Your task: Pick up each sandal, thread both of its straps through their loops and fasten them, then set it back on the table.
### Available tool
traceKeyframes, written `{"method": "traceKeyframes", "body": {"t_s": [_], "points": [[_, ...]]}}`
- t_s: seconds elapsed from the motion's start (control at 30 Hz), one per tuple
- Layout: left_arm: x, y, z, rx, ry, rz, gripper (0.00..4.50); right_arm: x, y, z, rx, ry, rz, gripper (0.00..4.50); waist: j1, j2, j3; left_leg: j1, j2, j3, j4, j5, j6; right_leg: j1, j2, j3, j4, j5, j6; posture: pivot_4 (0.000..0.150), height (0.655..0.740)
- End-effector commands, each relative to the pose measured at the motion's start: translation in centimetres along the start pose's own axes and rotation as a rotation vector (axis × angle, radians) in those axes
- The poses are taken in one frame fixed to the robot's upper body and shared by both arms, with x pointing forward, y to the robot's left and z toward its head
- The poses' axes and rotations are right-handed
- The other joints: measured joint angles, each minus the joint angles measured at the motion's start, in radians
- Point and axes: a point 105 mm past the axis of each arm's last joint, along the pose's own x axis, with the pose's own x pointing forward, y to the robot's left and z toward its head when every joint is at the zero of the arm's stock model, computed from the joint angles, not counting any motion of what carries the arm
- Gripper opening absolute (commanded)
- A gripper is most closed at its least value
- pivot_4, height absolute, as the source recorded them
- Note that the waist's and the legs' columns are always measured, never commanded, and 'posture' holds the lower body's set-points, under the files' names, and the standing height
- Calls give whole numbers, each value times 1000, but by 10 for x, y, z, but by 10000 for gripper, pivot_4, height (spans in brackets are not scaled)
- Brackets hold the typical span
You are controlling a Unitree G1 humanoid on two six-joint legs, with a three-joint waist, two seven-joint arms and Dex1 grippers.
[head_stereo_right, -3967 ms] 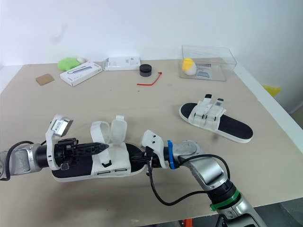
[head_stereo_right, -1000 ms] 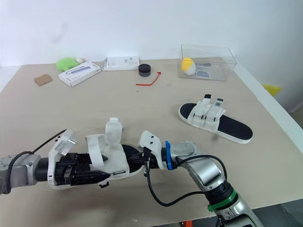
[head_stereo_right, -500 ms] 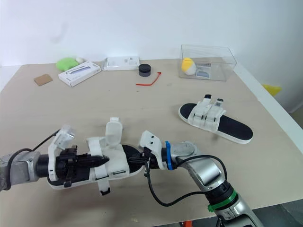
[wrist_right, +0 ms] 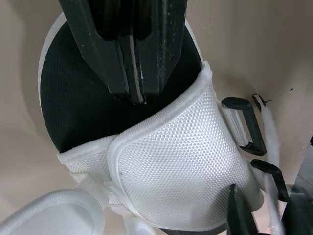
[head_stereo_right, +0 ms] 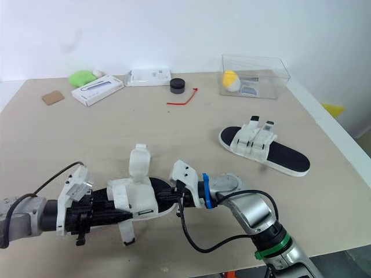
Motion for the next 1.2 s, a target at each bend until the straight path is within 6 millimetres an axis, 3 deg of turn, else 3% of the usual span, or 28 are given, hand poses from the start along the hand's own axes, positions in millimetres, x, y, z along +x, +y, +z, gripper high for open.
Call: {"method": "traceKeyframes", "body": {"t_s": [0.03, 0.1, 0.13, 0.4, 0.6, 0.93, 1.2], "points": [[-15, -2, -5, 112, 35, 69, 32234, 1, 5, -13, 41, 43, 27, 0, 1, 1, 0, 1, 0, 0, 0, 0, 0, 0, 0, 0, 0, -1, -1, 1500, 7400], [-22, 4, 1, 202, -8, 127, 42940, 1, 6, -14, 44, 43, 33, 0, 3, 1, 0, 1, -1, 1, -1, 0, 0, 0, -1, -1, 0, -1, -1, 1500, 7400], [-24, 4, 4, 252, -20, 141, 44617, 1, 6, -14, 45, 43, 35, 0, 4, 0, -1, 1, -1, 1, 0, 0, 0, 0, -1, -1, 0, -1, -1, 1500, 7400], [-29, 1, -5, 990, 42, 175, 44617, 2, 7, -14, 41, 47, 53, 0, 4, -1, -2, 1, -1, 2, -1, -1, -1, 1, -3, -1, -1, -2, -2, 1500, 7400], [-28, 3, -16, 1435, 22, 151, 44617, 2, 7, -14, 36, 52, 59, 0, 5, -2, -3, 1, 0, 2, -1, -1, -2, 1, -2, -2, -1, -2, -2, 1500, 7400], [-3, -4, -47, 1665, -5, 8, 44617, 2, 5, -12, 27, 54, 55, 0, 2, -3, -5, 1, 1, 4, -1, -1, -2, 1, -3, -1, 0, 2, 4, 1500, 7400], [7, -4, -35, 1725, -75, 56, 44617, 2, 6, -10, 32, 50, 54, 0, 2, -3, -8, 1, 2, 5, -1, -1, -2, 1, -4, -1, 0, 2, 5, 1500, 7400]]}}
